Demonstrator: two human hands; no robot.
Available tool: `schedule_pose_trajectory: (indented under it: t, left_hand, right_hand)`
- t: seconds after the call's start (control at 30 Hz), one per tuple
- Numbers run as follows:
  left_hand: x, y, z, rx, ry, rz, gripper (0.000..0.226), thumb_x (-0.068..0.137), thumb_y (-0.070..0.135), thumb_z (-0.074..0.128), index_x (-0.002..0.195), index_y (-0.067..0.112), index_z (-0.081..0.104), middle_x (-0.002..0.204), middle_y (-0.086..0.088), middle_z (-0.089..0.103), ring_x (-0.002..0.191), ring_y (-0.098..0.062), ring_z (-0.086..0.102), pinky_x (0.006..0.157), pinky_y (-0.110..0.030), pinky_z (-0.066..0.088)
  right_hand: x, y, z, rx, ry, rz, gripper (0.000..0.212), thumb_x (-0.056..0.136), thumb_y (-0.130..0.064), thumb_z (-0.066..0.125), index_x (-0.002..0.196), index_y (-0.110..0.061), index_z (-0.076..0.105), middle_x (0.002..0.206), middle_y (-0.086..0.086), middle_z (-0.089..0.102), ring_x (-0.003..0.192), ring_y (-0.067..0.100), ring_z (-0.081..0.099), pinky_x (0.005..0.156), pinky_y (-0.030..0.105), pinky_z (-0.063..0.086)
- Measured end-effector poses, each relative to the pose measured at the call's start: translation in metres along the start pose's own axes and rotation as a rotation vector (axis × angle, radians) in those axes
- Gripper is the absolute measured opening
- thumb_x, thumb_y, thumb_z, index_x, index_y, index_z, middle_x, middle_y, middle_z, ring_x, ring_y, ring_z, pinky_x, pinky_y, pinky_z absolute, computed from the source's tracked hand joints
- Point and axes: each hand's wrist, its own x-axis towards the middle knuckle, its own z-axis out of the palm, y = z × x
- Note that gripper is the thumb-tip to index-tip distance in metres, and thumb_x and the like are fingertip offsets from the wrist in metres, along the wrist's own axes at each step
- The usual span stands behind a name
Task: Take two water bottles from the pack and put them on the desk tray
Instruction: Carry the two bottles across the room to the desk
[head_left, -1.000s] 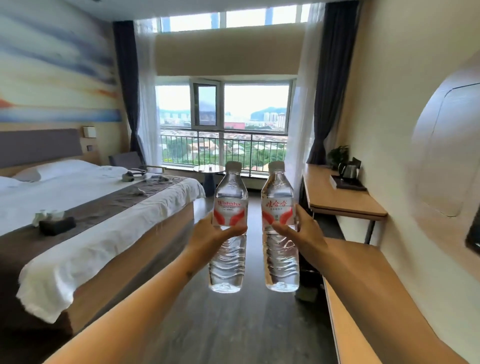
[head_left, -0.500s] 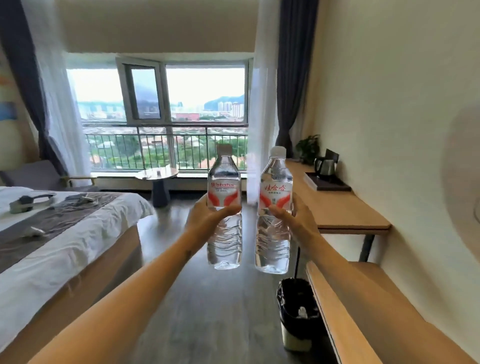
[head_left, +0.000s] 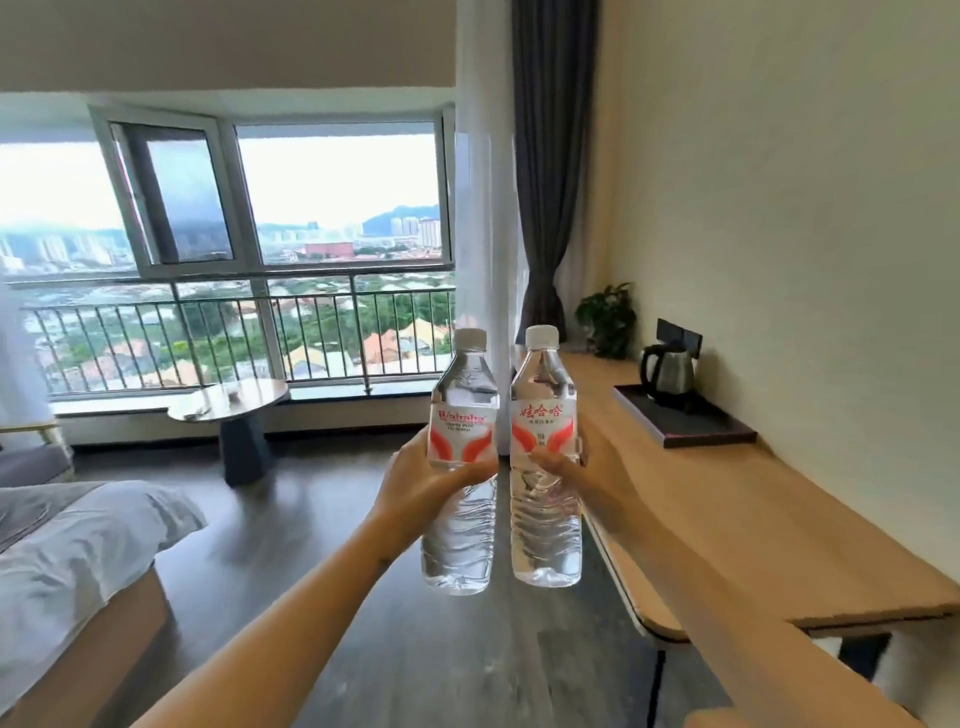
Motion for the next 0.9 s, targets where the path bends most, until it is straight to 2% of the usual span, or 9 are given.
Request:
schedule_pose_trajectory:
  t: [0.1, 0.2, 0.43, 0.53, 0.6, 0.67, 0.77, 0.83, 0.9]
  left_hand:
    - [0.082, -0.043, -0.021, -0.002, 0.041, -0.043, 0.043, 0.048, 0.061, 0.069, 0.083, 0.037, 0.060, 0.072, 0.018, 0.071, 0.069, 0.004, 0.067, 0.056, -0.009, 0.050]
    - [0.167, -0.096, -0.039, 0.002, 0.076, -0.076, 0.041, 0.049, 0.057, 0.071, 0.082, 0.036, 0.060, 0.071, 0.023, 0.071, 0.068, 0.007, 0.066, 0.054, -0.006, 0.048]
    - [0.372, -0.215, -0.013, -0.007, -0.012, -0.053, 0.053, 0.049, 0.055, 0.079, 0.090, 0.029, 0.059, 0.080, 0.004, 0.069, 0.067, -0.011, 0.067, 0.056, -0.016, 0.050]
    - [0.476, -0.247, 0.026, -0.073, -0.090, -0.032, 0.078, 0.041, 0.061, 0.079, 0.102, 0.016, 0.061, 0.092, -0.005, 0.071, 0.082, -0.022, 0.068, 0.071, -0.031, 0.055]
    - [0.539, -0.255, 0.060, -0.125, -0.171, -0.023, 0.092, 0.032, 0.074, 0.070, 0.104, 0.018, 0.061, 0.100, -0.007, 0.071, 0.090, -0.023, 0.068, 0.083, -0.039, 0.054]
    - [0.599, -0.260, 0.107, -0.169, -0.286, -0.018, 0.088, 0.029, 0.080, 0.066, 0.099, 0.027, 0.059, 0.099, -0.004, 0.070, 0.091, -0.022, 0.068, 0.085, -0.040, 0.053]
    - [0.666, -0.265, 0.187, -0.225, -0.454, 0.000, 0.066, 0.044, 0.064, 0.072, 0.098, 0.028, 0.062, 0.099, -0.002, 0.072, 0.091, -0.021, 0.069, 0.085, -0.044, 0.055]
    - [0.699, -0.268, 0.247, -0.236, -0.565, 0.043, 0.062, 0.047, 0.062, 0.073, 0.098, 0.029, 0.063, 0.093, 0.004, 0.074, 0.087, -0.016, 0.070, 0.076, -0.034, 0.057]
    - [0.723, -0.271, 0.309, -0.279, -0.677, 0.055, 0.065, 0.045, 0.063, 0.076, 0.099, 0.030, 0.061, 0.088, 0.008, 0.074, 0.083, -0.012, 0.071, 0.065, -0.020, 0.056]
  right_hand:
    - [0.090, 0.037, 0.026, 0.022, -0.034, 0.013, 0.053, 0.065, -0.047, 0.073, 0.109, -0.025, 0.052, 0.102, 0.003, 0.066, 0.075, 0.002, 0.068, 0.052, 0.014, 0.052]
    - [0.176, 0.088, 0.050, 0.009, -0.057, 0.039, 0.054, 0.063, -0.047, 0.073, 0.108, -0.022, 0.053, 0.103, 0.005, 0.067, 0.077, 0.007, 0.069, 0.054, 0.013, 0.052]
    - [0.353, 0.207, 0.061, -0.055, 0.001, 0.060, 0.041, 0.059, -0.054, 0.071, 0.094, -0.045, 0.052, 0.092, -0.017, 0.067, 0.081, -0.005, 0.065, 0.061, 0.007, 0.049]
    - [0.431, 0.244, 0.035, -0.117, 0.079, 0.089, 0.041, 0.057, -0.060, 0.071, 0.092, -0.051, 0.051, 0.086, -0.023, 0.068, 0.081, -0.002, 0.066, 0.064, 0.012, 0.053]
    - [0.472, 0.261, 0.006, -0.156, 0.144, 0.113, 0.049, 0.058, -0.061, 0.072, 0.100, -0.047, 0.050, 0.095, -0.018, 0.067, 0.086, 0.005, 0.066, 0.072, 0.022, 0.055]
    - [0.502, 0.280, -0.036, -0.195, 0.245, 0.148, 0.058, 0.059, -0.060, 0.073, 0.107, -0.039, 0.050, 0.103, -0.013, 0.066, 0.093, 0.005, 0.064, 0.079, 0.028, 0.055]
    - [0.523, 0.306, -0.103, -0.249, 0.406, 0.189, 0.048, 0.059, -0.055, 0.073, 0.100, -0.043, 0.049, 0.098, -0.013, 0.065, 0.087, 0.001, 0.064, 0.061, 0.015, 0.054]
    - [0.529, 0.331, -0.150, -0.271, 0.518, 0.240, 0.044, 0.066, -0.043, 0.074, 0.101, -0.041, 0.047, 0.099, -0.008, 0.064, 0.087, 0.003, 0.062, 0.054, 0.012, 0.052]
    - [0.530, 0.361, -0.195, -0.297, 0.624, 0.273, 0.042, 0.068, -0.043, 0.074, 0.100, -0.043, 0.046, 0.100, -0.011, 0.063, 0.089, 0.004, 0.061, 0.060, 0.013, 0.052]
